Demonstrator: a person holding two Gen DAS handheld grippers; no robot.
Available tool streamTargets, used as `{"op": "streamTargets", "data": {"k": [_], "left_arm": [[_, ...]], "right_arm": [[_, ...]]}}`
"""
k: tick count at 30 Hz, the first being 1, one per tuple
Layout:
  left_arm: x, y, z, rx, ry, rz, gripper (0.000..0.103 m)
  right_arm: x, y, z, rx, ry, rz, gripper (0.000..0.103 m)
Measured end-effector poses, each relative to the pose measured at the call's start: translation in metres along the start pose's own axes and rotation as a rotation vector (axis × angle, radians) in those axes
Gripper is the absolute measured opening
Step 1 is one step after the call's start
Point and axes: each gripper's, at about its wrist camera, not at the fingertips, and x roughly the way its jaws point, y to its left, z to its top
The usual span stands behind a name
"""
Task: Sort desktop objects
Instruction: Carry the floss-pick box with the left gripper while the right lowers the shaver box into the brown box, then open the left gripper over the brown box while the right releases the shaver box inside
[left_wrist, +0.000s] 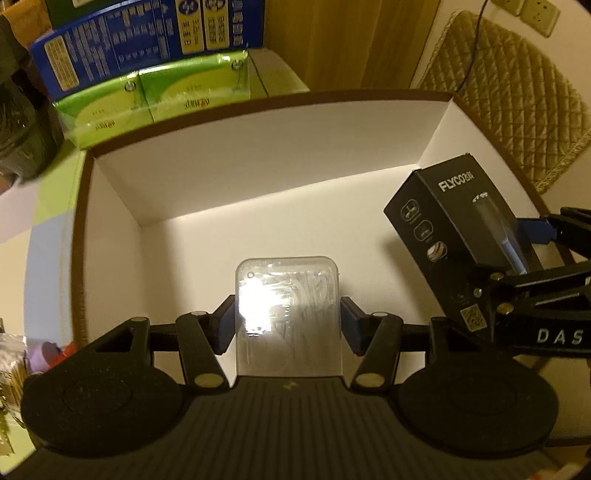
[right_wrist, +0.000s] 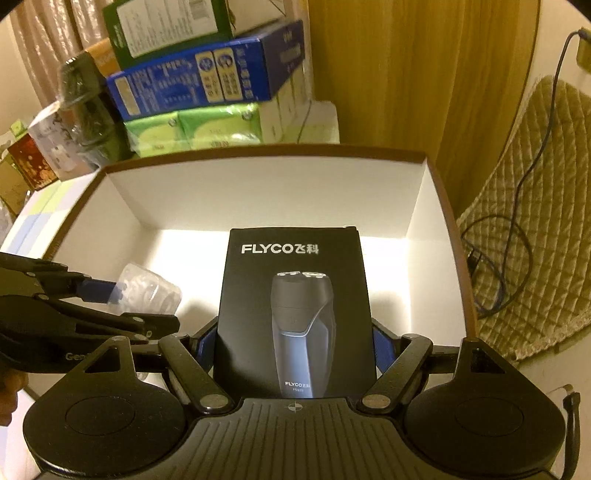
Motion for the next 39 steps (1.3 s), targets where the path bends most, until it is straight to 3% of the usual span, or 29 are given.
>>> {"op": "streamTargets", "data": {"k": [6, 11, 17, 23, 25, 28, 39], "left_arm": [[0.017, 0.0, 0.003, -0.052, 0.042, 0.01, 0.053], [0.02, 0.001, 0.006, -0.088, 0.04, -0.03, 0.051], [0.013, 0.004, 0.01, -0.102, 0.033, -0.03, 0.056], [-0.003, 0.007, 0.015, -0.07, 0.01, 0.046, 0.063], [-0.007, 0.01, 0.015, -0.072, 0.001, 0.064, 0.064], [-0.012, 0.018, 0.015, -0.092, -0.009, 0.082, 0.068], [-0.026, 0.02, 0.003, -0.07, -0.022, 0.08, 0.074]], "right_arm": [[0.008, -0.006, 0.001, 0.014, 0.03, 0.001, 0.076], [0.011, -0.008, 0.001, 0.034, 0.037, 0.01, 0.076], [0.016, -0.007, 0.0, 0.054, 0.048, 0.022, 0.076], [0.021, -0.001, 0.003, 0.085, 0.045, 0.05, 0.076], [0.022, 0.0, 0.004, 0.116, 0.041, 0.056, 0.078], [0.02, 0.0, 0.005, 0.14, 0.026, 0.057, 0.092], [-0.005, 0.004, -0.003, 0.103, -0.013, 0.08, 0.094]]}}
